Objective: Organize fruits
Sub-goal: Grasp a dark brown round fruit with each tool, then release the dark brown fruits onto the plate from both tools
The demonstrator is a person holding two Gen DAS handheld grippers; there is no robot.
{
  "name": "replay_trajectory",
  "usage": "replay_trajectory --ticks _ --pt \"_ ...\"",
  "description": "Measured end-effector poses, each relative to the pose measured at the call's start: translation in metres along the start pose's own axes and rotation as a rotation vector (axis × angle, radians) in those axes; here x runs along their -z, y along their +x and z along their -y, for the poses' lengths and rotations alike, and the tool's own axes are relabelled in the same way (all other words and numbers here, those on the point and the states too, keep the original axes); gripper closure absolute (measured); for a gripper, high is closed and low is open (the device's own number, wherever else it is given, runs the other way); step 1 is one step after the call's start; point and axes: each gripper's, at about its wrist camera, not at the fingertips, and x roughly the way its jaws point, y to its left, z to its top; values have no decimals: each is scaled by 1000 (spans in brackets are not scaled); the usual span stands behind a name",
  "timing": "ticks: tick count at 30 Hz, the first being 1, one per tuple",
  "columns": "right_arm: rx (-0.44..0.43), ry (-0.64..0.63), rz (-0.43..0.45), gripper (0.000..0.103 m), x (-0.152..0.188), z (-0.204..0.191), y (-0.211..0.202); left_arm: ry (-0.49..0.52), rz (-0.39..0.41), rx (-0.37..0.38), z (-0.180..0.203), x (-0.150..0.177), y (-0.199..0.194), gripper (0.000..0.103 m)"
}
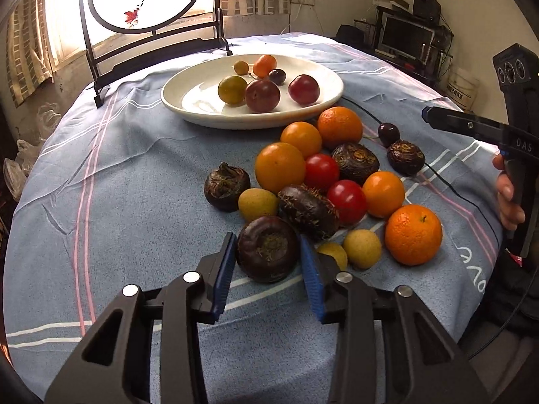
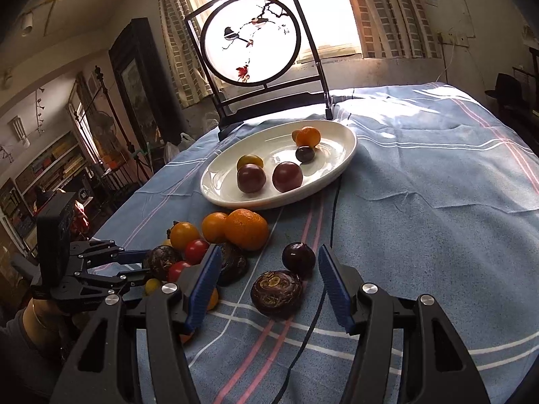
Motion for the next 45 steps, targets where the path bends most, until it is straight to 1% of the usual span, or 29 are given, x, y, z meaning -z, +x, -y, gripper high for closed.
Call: replay_trajectory --ticks 3,6,9,11,13,14,17,20,23,25,27,30,33,36,39,41,43,45 --pt "14 -36 -30 43 1 -7 3 -26 25 11 -2 6 -14 66" --pt "28 -81 -92 43 7 -16 8 -69 60 31 -9 10 -36 66" --pt "101 -136 -162 43 12 -26 19 -86 88 18 -15 12 -52 66" --pt "147 -170 -192 43 12 -33 28 -100 91 11 -19 14 -55 66" --pt "177 -168 -218 44 11 -34 36 -119 92 14 -22 15 -56 66" --pt "187 -161 -232 47 9 -33 40 -123 93 16 -22 15 -55 66" --pt "206 -126 -288 62 8 -27 53 -117 94 16 -20 17 -54 66" --pt "187 -112 -271 63 11 -25 48 -114 93 25 -17 18 -53 66" --pt "141 -80 -208 63 11 -21 34 -124 99 33 -17 18 -53 66" --pt "101 -56 -181 63 11 -19 26 -137 112 42 -18 17 -55 66" --pt "78 -38 -155 63 9 -17 18 -150 130 51 -20 13 -58 66" --pt "49 -30 -90 63 -11 -15 5 -165 148 59 -25 -3 -59 66" --pt "65 -42 -45 63 -45 -13 3 -172 166 67 -32 -31 -52 66" --pt "54 -43 -20 63 -80 -8 18 -170 160 67 -40 -66 -32 66" --pt "80 -25 -18 63 -108 3 49 -182 140 70 -48 -98 -5 66" --pt "109 -5 -34 63 -118 13 73 -199 114 76 -54 -115 16 66" --pt "103 17 -48 63 -123 19 93 -209 90 70 -59 -128 37 66" --pt "99 19 -42 59 -125 21 105 -217 61 64 -62 -137 55 66"
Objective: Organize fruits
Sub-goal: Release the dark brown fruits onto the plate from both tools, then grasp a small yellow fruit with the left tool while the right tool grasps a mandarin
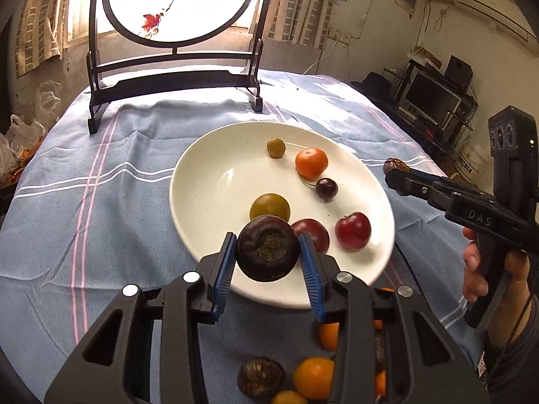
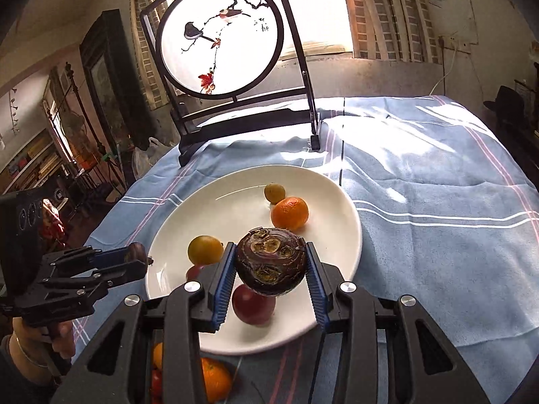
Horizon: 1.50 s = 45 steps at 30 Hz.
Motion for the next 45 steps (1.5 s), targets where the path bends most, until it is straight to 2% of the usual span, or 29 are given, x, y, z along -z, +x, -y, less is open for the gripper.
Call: replay_trajectory --ticks 1,2,3,5,11,17,19,21,22,24,27,34,35,37,39,42,45 --pt "-5 4 3 53 0 1 3 -10 -17 -2 -2 -2 7 66" --pt "-9 14 12 46 1 2 3 -24 -20 -10 -5 -3 11 61" --pt "-18 20 22 45 3 3 0 -39 -13 -18 -7 -4 11 50" --pt "-26 21 24 45 8 4 -7 -60 25 -28 -11 0 1 36" --pt "-44 26 25 45 45 5 -44 -6 53 -16 2 34 -44 35" --pt "-53 21 1 45 99 3 -75 150 7 -4 39 107 -87 35" --pt "-79 44 3 45 109 4 -85 189 -8 1 49 130 -96 35" --pt "-68 26 12 45 117 2 -92 216 -18 2 57 150 -102 36" --pt "-59 19 13 45 119 2 -93 226 -24 -9 59 158 -103 38" --pt "-55 12 19 45 121 0 -95 229 -49 -15 61 168 -98 56" --pt "-52 -7 31 45 122 -4 -96 197 -87 -32 58 173 -83 67" --pt "-83 0 25 45 123 -1 -95 213 -75 -38 67 167 -63 68" --pt "-83 -3 24 45 123 -1 -95 209 -72 -35 67 166 -62 71" --pt "-84 -7 23 45 124 -2 -95 211 -67 -22 69 167 -64 82" --pt "-92 -13 14 45 124 -4 -94 216 -60 -28 71 170 -68 82" --pt "-113 -55 -27 48 130 -16 -95 204 -44 -21 69 175 -81 82" --pt "-183 -136 -93 48 148 -46 -97 174 -18 -4 63 175 -99 82"
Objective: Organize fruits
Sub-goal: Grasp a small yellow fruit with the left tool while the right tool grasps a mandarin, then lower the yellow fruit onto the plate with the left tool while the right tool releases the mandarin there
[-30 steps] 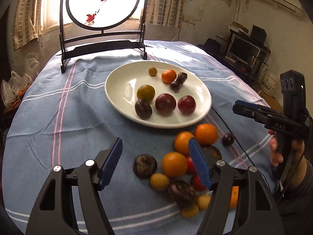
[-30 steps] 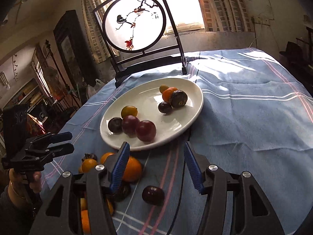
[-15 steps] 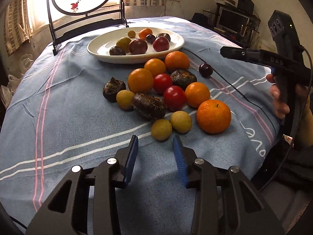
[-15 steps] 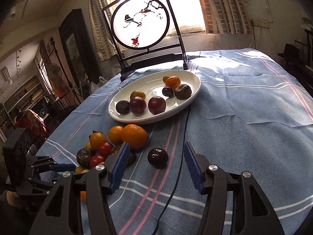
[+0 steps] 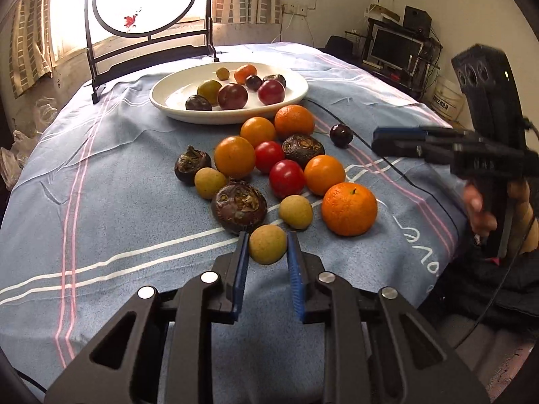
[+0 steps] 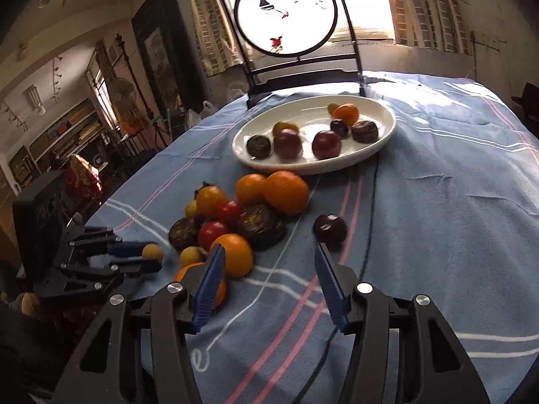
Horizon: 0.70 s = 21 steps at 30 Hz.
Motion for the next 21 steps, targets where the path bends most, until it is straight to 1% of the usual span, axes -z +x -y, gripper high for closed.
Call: replay_trajectory --ticks 4,7,8,9,10,12,13,17,18,21 --pt "-24 -79 -74 48 13 -40 12 -31 26 -5 -9 -1 -13 82" --pt "24 -116 -92 48 13 -54 23 -44 41 -2 -12 -1 -17 82" --pt "32 -112 -105 52 12 -55 28 -47 44 0 -13 0 -17 82" --pt "31 -106 -119 58 12 -56 31 -50 46 2 -13 0 -17 82" --pt "17 -101 -134 60 12 -57 34 -54 47 3 -14 1 -18 82" --pt "33 -107 -124 61 13 -61 31 -63 48 5 -16 2 -18 82" --pt "25 -97 -115 61 13 -60 27 -66 49 6 -17 2 -19 82" --pt "-33 -21 -26 61 1 -43 -3 -85 70 15 -23 -3 -25 82" --pt "-33 -8 1 61 -5 -37 -11 -91 74 22 -25 -7 -26 82" --pt "31 28 69 61 -27 -13 -30 -104 80 58 -33 -28 -23 82"
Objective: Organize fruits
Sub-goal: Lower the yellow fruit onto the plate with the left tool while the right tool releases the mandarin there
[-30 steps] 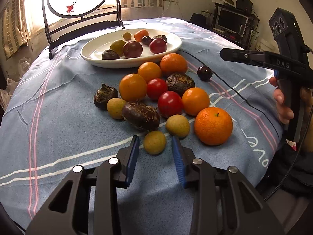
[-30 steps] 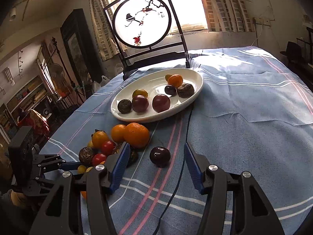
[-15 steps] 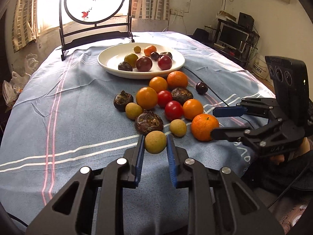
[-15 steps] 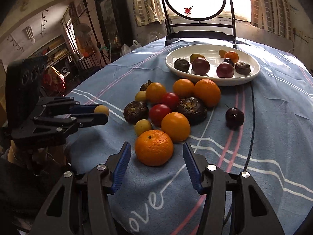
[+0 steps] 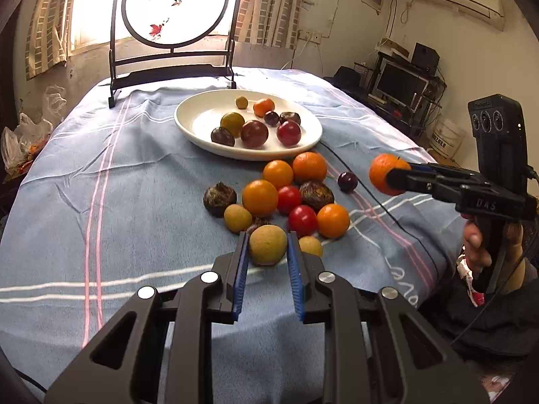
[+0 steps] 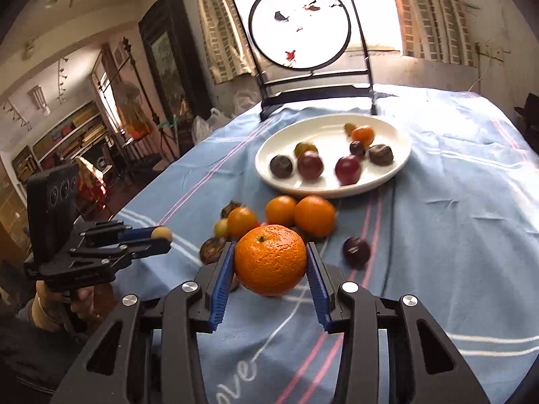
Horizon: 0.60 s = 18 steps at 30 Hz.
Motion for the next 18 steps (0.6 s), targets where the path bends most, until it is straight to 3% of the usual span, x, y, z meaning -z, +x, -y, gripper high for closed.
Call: replay_trajectory --ticks 5,11,17,18 --pt "68 45 51 61 -51 36 10 9 12 2 -11 -57 27 81" --pt "129 55 35 61 -103 60 73 -42 3 -22 -33 -128 81 81" --pt "146 80 15 58 -122 75 126 -102 -73 -14 -53 -156 140 81" --pt "152 82 22 50 -122 77 128 -121 -78 -24 -56 -157 146 75"
